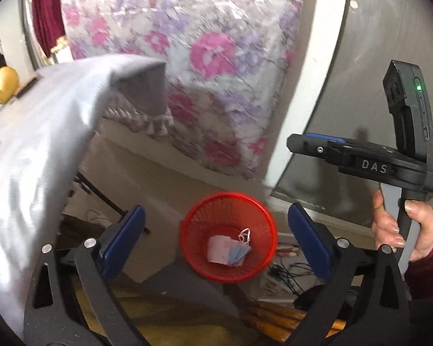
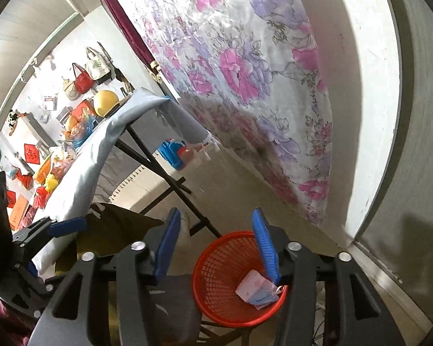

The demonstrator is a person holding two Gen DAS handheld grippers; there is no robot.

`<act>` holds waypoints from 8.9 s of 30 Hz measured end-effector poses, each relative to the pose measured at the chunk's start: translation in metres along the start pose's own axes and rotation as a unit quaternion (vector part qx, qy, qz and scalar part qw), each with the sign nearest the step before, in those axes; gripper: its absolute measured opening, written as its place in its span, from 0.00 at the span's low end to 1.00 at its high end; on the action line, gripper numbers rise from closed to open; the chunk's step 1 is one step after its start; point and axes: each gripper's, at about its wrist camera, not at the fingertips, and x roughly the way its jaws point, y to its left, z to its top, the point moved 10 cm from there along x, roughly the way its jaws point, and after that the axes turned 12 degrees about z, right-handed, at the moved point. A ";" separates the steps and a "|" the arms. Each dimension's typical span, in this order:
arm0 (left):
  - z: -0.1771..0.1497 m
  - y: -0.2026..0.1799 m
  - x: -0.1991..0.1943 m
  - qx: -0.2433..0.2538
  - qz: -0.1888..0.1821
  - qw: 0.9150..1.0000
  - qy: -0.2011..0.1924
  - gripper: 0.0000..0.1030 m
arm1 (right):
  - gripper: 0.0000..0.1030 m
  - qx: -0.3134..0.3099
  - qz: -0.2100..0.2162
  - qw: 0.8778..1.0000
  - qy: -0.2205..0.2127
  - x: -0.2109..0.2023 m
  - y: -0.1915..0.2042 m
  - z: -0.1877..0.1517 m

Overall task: Collect trash
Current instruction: 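Open both tools over the red wastebasket, dropping mask and tissue, then grasp the yellow mesh net with the right tool while the left tool grasps the red mesh net, then lift both mesh nets and carry them toward the red wastebasket, then open both tools over the wastebasket, dropping the mesh nets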

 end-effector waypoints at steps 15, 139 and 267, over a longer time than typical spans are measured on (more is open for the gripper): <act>-0.002 0.077 -0.035 -0.082 0.068 0.993 -0.041 0.93 | 0.83 -0.055 0.018 0.998 -0.037 -0.011 0.057 0.021; -0.108 0.378 -0.089 -0.346 0.151 0.923 -0.082 0.30 | 0.59 -0.205 0.176 0.958 0.091 0.235 0.366 0.028; 0.016 0.020 -0.013 -0.034 0.024 0.998 -0.038 0.89 | 0.59 -0.050 -0.002 0.998 -0.035 -0.017 0.024 0.020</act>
